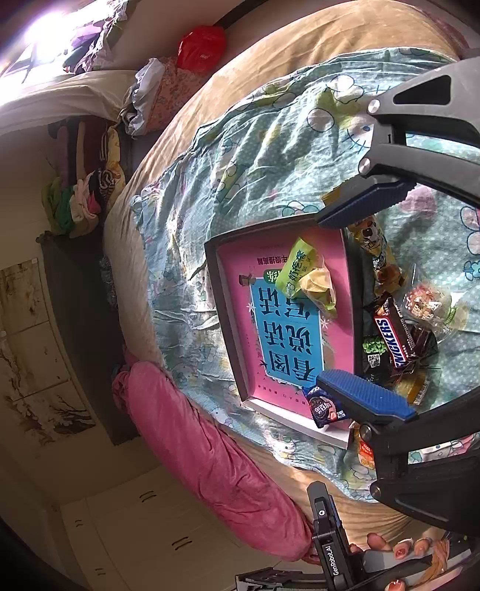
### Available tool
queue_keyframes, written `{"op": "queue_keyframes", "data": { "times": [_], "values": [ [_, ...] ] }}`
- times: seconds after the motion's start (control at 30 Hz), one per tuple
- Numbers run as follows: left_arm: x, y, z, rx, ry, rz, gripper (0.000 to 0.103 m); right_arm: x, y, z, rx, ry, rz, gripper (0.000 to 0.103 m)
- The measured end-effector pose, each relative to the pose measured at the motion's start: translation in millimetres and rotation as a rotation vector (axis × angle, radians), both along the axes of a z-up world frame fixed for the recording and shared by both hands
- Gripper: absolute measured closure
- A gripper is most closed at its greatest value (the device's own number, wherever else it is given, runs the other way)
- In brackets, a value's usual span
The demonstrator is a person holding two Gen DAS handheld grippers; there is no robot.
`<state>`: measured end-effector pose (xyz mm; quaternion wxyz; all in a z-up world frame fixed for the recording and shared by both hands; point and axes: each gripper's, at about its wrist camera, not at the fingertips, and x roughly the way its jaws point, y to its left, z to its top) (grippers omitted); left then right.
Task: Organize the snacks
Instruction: 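Withdraw both open tools from the tray back toward the snack pile, then move the right tool to the clear pink-candy bag while the left tool approaches the clear bread bag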
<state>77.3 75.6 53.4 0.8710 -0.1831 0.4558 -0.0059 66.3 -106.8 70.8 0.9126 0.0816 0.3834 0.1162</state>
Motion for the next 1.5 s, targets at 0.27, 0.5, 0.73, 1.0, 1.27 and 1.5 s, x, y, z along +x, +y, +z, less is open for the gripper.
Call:
{"op": "queue_keyframes", "data": {
  "times": [0.27, 0.5, 0.73, 1.0, 1.27, 1.5],
  "values": [
    [-4.4, -6.8, -4.3, 0.007, 0.009, -0.021, 0.028, -7.0, 1.5, -6.3, -0.008, 0.014, 0.011, 0.025],
    [-6.5, -10.2, -10.4, 0.01, 0.024, -0.027, 0.028, -10.6, 0.7, -11.0, -0.013, 0.024, 0.016, 0.025],
    [-9.1, -14.1, -16.8, 0.011, 0.039, -0.034, 0.028, -17.0, 3.1, -16.2, -0.014, 0.039, 0.026, 0.025],
    [-12.3, -20.8, -26.8, 0.013, 0.067, -0.055, 0.028, -20.4, 5.7, -24.2, -0.025, 0.063, 0.04, 0.025],
    [-14.2, -20.4, -32.5, 0.012, 0.082, -0.054, 0.028, -23.5, 2.3, -32.7, -0.023, 0.091, 0.034, 0.025],
    [-16.0, -23.8, -38.8, 0.017, 0.099, -0.066, 0.028, -24.8, 6.4, -39.4, -0.032, 0.111, 0.049, 0.025]
  ]
}}
